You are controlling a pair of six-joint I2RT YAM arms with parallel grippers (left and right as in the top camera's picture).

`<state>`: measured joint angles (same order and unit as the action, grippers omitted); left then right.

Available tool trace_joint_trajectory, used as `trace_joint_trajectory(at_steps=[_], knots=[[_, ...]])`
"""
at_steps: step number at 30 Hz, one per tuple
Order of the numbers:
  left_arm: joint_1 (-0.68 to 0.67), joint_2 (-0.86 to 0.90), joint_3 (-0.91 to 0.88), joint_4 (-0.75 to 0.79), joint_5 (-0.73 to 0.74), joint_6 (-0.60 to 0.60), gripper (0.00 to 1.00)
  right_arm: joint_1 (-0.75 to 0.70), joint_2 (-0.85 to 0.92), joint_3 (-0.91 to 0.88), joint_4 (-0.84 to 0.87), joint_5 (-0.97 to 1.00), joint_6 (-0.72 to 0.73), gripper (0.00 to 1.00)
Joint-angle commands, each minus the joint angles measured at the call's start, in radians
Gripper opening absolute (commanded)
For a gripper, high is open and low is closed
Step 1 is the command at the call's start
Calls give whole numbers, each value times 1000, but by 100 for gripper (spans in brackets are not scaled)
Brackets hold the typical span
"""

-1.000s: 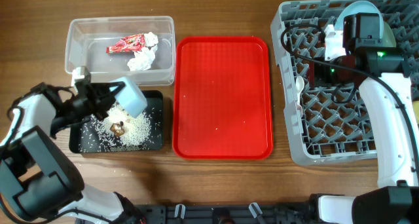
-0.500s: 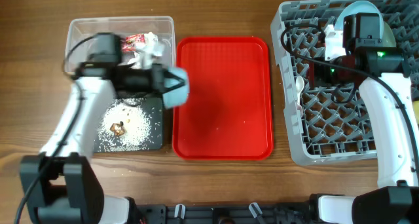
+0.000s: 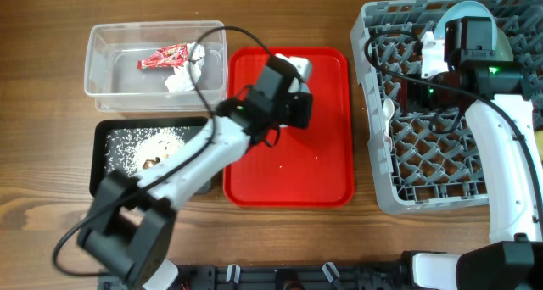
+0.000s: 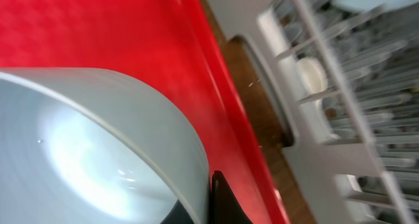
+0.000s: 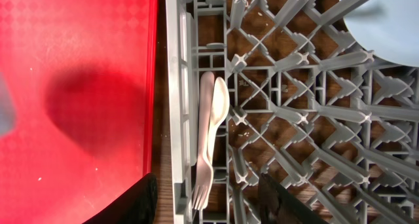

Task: Sort waste into correct bins and load items into the dishwasher rack
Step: 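Set the empty bowl down on the red tray with the left gripper, then grasp the light-blue bowl with the right gripper and lift it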

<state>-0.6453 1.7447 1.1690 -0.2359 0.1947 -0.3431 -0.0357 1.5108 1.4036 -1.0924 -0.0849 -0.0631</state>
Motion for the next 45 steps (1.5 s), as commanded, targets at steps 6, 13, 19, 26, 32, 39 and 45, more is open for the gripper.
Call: trace_joint_trajectory(at_steps=[6, 13, 19, 26, 32, 39, 45], knots=[[-25, 101, 10, 31, -66, -13, 5, 3, -3, 19, 3, 9, 22, 50], [-25, 98, 10, 23, -65, -13, 49, 3, -3, 19, 4, 2, 22, 53], [50, -4, 10, -85, -66, -38, 64, 5, -3, 19, 56, -233, 21, 56], [245, -222, 10, -372, -62, -114, 79, 95, 11, 8, 146, -343, 48, 56], [452, -362, 10, -558, -62, -114, 90, 235, 110, 8, 218, -259, 143, 56], [579, -383, 10, -603, -61, -114, 94, 337, 274, 8, 279, -38, 311, 56], [583, -383, 10, -606, -61, -114, 96, 357, 410, 8, 309, -50, 352, 51]])
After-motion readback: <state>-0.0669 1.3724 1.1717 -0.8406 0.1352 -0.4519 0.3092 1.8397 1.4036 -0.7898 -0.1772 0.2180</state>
